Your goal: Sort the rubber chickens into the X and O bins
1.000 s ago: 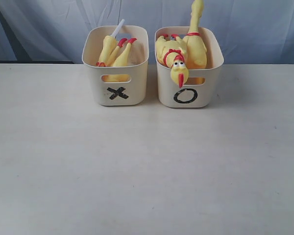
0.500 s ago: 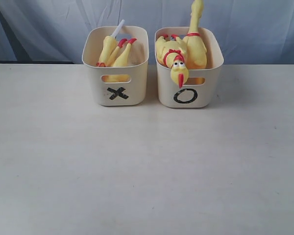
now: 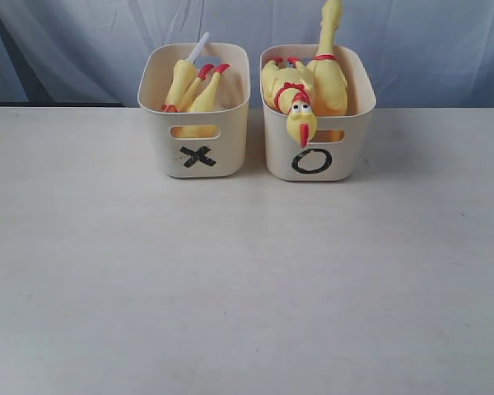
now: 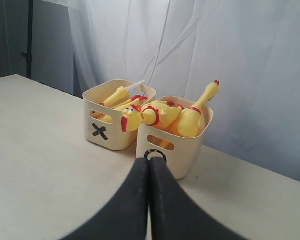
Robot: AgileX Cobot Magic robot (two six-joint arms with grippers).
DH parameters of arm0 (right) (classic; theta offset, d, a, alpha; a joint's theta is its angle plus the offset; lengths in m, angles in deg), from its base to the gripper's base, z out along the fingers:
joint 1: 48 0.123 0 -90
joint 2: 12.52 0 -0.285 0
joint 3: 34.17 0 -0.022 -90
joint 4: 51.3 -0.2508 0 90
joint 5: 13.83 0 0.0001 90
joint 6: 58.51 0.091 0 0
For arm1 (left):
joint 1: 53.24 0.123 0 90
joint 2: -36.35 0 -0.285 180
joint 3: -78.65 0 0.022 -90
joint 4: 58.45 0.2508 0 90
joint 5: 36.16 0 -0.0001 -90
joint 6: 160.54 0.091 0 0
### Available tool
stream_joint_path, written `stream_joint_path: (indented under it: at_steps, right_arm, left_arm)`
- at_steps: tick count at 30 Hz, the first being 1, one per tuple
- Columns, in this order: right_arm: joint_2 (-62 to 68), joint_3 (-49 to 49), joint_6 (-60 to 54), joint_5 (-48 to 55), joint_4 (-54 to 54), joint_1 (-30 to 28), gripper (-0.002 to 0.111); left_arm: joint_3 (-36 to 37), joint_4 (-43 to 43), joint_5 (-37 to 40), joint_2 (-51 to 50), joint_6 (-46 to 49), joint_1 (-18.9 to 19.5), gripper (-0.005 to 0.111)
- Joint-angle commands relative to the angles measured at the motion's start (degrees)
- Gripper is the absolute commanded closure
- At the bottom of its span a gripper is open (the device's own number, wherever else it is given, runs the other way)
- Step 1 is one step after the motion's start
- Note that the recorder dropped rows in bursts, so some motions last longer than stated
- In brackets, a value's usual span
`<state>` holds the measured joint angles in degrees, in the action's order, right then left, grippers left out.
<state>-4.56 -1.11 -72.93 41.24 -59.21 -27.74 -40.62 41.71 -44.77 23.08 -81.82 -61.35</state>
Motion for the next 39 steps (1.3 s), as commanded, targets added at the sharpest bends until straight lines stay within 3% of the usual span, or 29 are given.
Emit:
stream_joint_path:
  at_steps: [1, 10, 18, 28, 33, 35, 37, 39]
  right_arm:
    - [-0.17, 0.18, 0.0, 0.13, -0.29, -0.2, 0.109]
    - [-0.17, 0.18, 0.11, 0.04, -0.53, -0.5, 0.109]
    - [-0.17, 0.18, 0.11, 0.04, -0.28, -10.88, 0.109]
    - [-0.17, 0.61, 0.01, -0.1, -0.74, -11.58, 0.109]
    - [-0.17, 3.18, 0.12, -5.61, 4.61, -11.58, 0.109]
    - [-0.17, 4.3, 0.12, -10.68, 6.82, -11.58, 0.109]
    - [-0.17, 5.1, 0.12, -16.92, 7.56, -11.58, 0.109]
    - [-0.17, 5.62, 0.12, -22.03, 7.56, -11.58, 0.109]
  left_arm:
    - [-0.05, -0.21, -0.05, 4.4, -0.03, 0.08, 0.106]
    - [0.18, -0.21, -0.18, 5.48, -0.03, 0.99, 0.106]
    - [0.31, -0.21, -0.21, 5.48, -0.03, 4.55, 0.106]
    - [0.31, -0.21, -0.21, 5.48, -0.03, 4.55, 0.106]
    - [0.31, -0.21, -0.32, 5.48, -0.03, 4.85, 0.106]
    - [0.31, -8.56, -0.46, 5.48, -0.03, 4.85, 0.106]
    - [0.31, -25.04, -0.46, 5.48, -0.03, 4.85, 0.106]
    - [0.31, -46.88, -0.38, 5.48, -0.03, 4.85, 0.106]
